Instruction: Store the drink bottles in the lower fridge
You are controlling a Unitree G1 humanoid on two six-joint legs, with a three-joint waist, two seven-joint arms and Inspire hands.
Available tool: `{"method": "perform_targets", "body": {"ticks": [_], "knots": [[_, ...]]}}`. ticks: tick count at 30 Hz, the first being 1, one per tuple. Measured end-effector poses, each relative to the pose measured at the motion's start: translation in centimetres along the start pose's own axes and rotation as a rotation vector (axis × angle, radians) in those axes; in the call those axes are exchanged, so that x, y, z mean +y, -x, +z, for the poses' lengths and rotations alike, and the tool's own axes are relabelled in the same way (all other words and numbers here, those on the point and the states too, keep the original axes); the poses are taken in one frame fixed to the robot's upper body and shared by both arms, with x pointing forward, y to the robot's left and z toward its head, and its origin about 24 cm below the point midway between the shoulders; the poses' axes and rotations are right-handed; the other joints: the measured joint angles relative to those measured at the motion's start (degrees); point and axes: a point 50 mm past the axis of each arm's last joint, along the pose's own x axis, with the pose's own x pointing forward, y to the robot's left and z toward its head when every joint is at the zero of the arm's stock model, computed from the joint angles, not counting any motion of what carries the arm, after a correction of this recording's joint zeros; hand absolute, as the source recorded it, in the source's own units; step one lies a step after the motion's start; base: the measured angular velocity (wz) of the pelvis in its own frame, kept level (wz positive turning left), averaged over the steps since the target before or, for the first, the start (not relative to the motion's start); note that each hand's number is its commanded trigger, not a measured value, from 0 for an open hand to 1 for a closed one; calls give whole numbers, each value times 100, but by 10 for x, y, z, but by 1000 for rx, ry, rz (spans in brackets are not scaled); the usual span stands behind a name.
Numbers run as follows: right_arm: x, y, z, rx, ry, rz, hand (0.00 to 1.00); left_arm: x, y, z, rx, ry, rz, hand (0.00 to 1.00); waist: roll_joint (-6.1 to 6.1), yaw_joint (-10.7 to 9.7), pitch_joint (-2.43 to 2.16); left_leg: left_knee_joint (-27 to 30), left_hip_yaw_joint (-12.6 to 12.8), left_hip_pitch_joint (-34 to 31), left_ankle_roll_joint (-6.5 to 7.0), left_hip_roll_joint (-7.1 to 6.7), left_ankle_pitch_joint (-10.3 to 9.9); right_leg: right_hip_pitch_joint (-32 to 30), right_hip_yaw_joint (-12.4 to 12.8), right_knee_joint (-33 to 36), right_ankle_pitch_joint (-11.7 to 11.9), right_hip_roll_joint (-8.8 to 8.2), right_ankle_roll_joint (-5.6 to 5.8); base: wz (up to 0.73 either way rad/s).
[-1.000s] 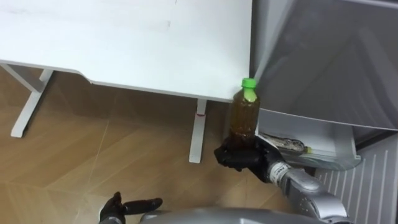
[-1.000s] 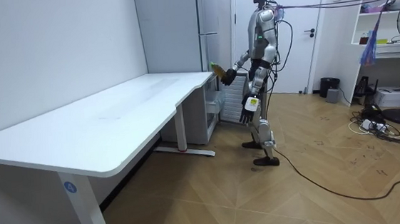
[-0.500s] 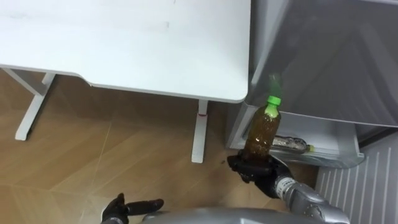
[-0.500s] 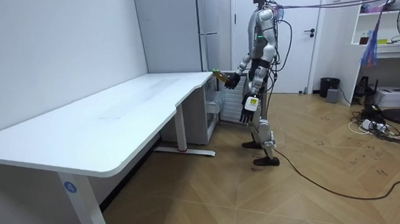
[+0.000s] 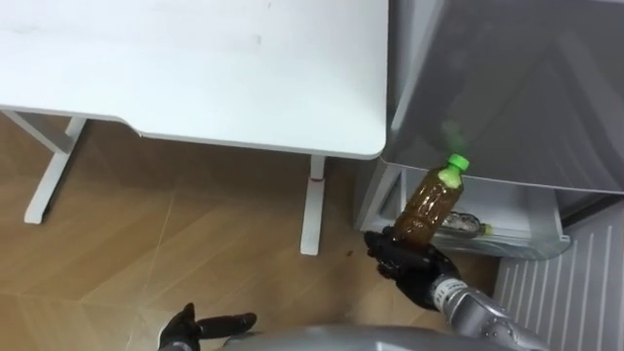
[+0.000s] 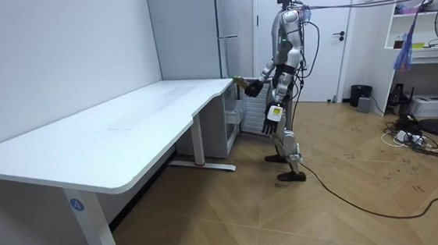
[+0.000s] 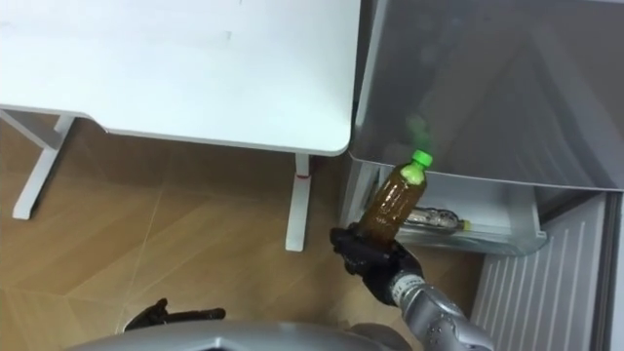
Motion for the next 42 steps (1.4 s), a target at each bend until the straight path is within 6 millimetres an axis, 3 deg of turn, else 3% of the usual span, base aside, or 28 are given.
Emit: {"method": "perform_targets", "body": {"ticks": [9,17,32,36,42], "knots": [[0,0,4,-43,-236,-30,100,1,0,1,-9,-55,-4,0,12,-18,1,18,108,-15,1,-9,1,-71,127,37,-1,10,2,-7],[-3,1,10,-85,-451,-45,100,-1,0,4,-26,-129,-19,0,82,-183,28,38,109,-86,1,-14,1,-151,123,79,-6,3,-1,0],[-25,1,24,-199,-702,-123,100,3,0,6,-52,-160,-9,0,99,-129,14,74,131,-227,-1,-14,4,-269,139,49,-4,3,-2,0],[-22,-10,41,-222,-739,-133,100,1,-2,13,-53,-178,-28,0,123,-160,12,144,130,-430,0,-21,5,-457,124,95,26,-18,-23,1],[-12,-22,84,-305,-814,-114,100,1,-5,23,-54,-189,-53,0,147,-127,21,336,134,-920,-6,-19,11,-862,105,112,119,-29,-65,0]]}}
